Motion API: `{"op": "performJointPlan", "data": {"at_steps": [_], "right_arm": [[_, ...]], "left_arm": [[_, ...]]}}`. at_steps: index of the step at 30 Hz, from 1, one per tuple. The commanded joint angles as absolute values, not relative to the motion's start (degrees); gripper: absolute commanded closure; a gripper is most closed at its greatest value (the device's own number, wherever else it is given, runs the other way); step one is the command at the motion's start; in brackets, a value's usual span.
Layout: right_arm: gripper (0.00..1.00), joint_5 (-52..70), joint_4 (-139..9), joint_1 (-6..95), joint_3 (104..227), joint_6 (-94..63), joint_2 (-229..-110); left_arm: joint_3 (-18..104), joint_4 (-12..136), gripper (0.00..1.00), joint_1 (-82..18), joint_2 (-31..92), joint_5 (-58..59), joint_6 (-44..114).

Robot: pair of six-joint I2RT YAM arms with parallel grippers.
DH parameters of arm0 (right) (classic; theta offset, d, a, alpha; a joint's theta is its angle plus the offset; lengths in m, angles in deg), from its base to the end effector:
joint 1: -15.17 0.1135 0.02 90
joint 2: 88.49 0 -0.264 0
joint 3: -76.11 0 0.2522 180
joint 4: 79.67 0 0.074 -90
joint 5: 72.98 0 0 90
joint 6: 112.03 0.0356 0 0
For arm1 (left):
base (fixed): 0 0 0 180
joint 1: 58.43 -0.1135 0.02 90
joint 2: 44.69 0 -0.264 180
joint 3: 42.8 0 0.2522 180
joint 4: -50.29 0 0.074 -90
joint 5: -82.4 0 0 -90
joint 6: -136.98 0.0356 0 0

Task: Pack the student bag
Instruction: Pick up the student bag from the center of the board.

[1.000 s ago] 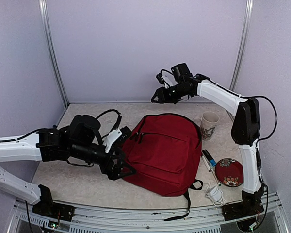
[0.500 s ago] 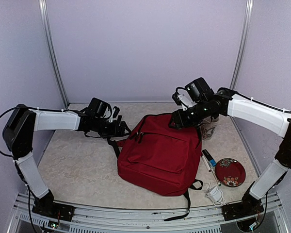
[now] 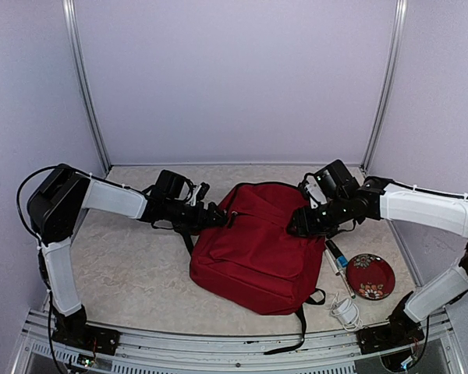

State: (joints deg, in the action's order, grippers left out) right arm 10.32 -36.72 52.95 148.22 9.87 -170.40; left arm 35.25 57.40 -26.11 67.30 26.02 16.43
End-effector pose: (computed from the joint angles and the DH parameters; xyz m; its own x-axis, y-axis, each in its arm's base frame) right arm 0.2326 0.1856 0.2449 -0.8851 -0.0221 -0.4648 -0.2315 0.8874 0.3987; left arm 0.3328 -0.2339 0.1494 -0.8836 0.0582 -0.4646 0.4052 0.5922 -0.6965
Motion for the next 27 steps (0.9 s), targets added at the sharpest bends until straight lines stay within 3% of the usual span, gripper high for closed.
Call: {"op": "performJointPlan", "data": {"at_steps": [1,2,3,4,5,7,12,17,23,27], "right_arm": [[0.38,11.0,-37.2,52.1,149.0,9.3,-174.8],[0.38,10.9,-37.2,52.1,149.5,9.2,-175.1],[0.39,10.7,-37.2,52.1,149.7,9.1,-175.1],[0.39,10.6,-36.9,52.1,150.2,8.9,-175.0],[0.39,10.9,-36.1,52.1,151.0,8.6,-174.6],[0.39,13.8,-32.2,52.2,153.8,7.9,-173.7],[0.41,20.5,-22.9,53.9,163.2,6.8,-170.4],[0.46,21.2,-24.6,58.8,167.5,8.7,-166.5],[0.52,4.3,-40.6,67.2,166.3,11.0,-167.0],[0.65,4.6,-41.9,69.8,165.1,17.4,-167.5]], "left_arm": [[35.8,50.8,0.17,-22.0,66.6,31.3,15.3],[35.8,50.2,0.29,-21.8,66.3,31.8,14.5],[35.4,49.2,0.50,-21.8,65.6,32.5,13.6],[34.9,48.0,0.60,-21.9,64.7,33.0,12.5],[34.4,46.9,0.78,-22.1,63.3,33.3,11.8],[33.5,46.4,1.00,-22.0,59.3,32.3,12.0],[35.3,52.8,1.00,-18.8,49.8,26.0,16.9],[36.4,56.6,1.00,-14.5,42.2,16.3,19.6],[38.4,59.1,1.00,-11.8,39.5,10.3,20.0],[39.4,59.8,1.00,-10.0,39.2,8.2,20.2]]}}
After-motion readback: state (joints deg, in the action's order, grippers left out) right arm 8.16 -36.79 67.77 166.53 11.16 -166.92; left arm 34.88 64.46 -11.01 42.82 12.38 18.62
